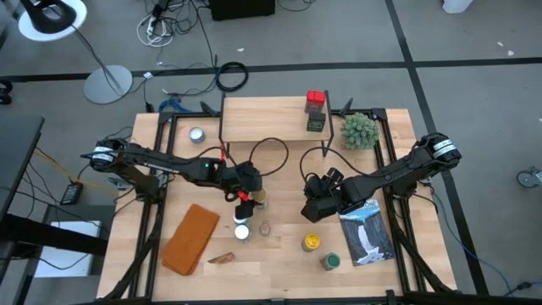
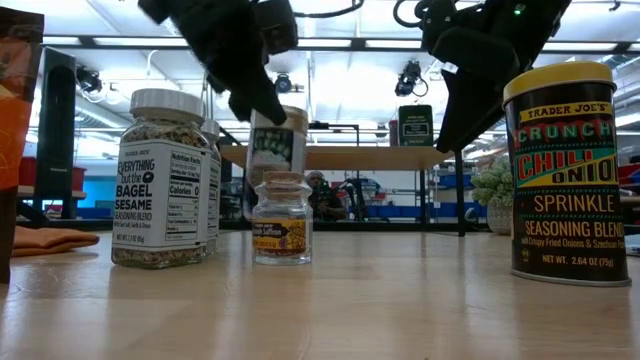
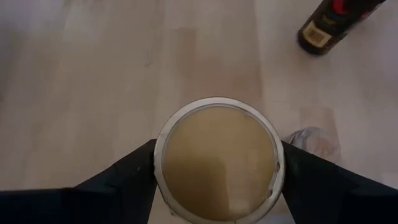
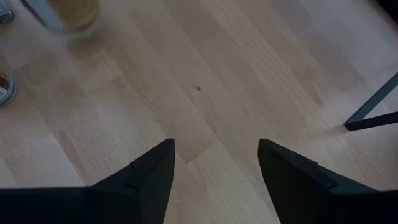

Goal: Shelf spices
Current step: Put the gold seasoning bottle on the shelf

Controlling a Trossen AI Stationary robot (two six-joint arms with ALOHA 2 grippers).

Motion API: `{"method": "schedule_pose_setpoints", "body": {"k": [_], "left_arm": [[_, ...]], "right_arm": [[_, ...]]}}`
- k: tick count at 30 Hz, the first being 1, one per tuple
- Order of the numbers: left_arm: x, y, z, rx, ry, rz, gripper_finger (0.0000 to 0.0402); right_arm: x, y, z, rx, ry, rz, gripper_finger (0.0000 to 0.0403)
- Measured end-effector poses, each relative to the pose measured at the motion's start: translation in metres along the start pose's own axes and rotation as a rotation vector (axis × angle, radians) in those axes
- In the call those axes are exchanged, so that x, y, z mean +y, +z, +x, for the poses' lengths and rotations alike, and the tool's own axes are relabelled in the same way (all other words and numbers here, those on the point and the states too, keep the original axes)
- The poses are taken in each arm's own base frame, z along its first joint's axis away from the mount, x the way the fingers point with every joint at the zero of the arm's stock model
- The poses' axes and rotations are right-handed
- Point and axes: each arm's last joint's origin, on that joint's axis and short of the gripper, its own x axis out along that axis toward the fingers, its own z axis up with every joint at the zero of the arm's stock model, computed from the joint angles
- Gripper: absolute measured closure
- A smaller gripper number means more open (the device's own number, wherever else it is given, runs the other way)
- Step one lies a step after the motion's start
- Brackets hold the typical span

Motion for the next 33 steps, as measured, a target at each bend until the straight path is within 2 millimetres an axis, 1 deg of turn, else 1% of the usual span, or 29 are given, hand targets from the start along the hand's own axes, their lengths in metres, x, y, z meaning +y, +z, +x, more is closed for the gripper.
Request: {"method": "schedule_pose_setpoints", "body": {"k": [5,9,15,20,25,30,33], "left_arm": [[0.011,0.021,-0.022,0.053,0.073,0.012,0.0116],[0.025,0.041,-0.043,0.06,0.102,0.02,0.0116],[0.057,0.07,-0.085,0.043,0.173,-0.01,0.0116],[0.091,0.085,-0.122,0.01,0.25,-0.043,0.0116],[0.13,0.087,-0.15,-0.034,0.296,-0.109,0.0117],[0.174,0.072,-0.167,-0.05,0.32,-0.21,0.0117],[0.196,0.063,-0.177,-0.072,0.336,-0.268,0.0117]], "right_arm": [[0.0,0.0,0.0,0.0,0.0,0.0,0.0173],[0.0,0.0,0.0,0.0,0.0,-0.001,0.0173],[0.0,0.0,0.0,-0.001,0.0,-0.001,0.0173],[0.0,0.0,0.0,-0.002,0.001,-0.007,0.0173],[0.0,0.0,0.0,-0.002,0.002,-0.007,0.0173],[0.0,0.0,0.0,-0.002,0.002,-0.007,0.0173],[0.0,0.0,0.0,-0.002,0.003,-0.007,0.0173]]}}
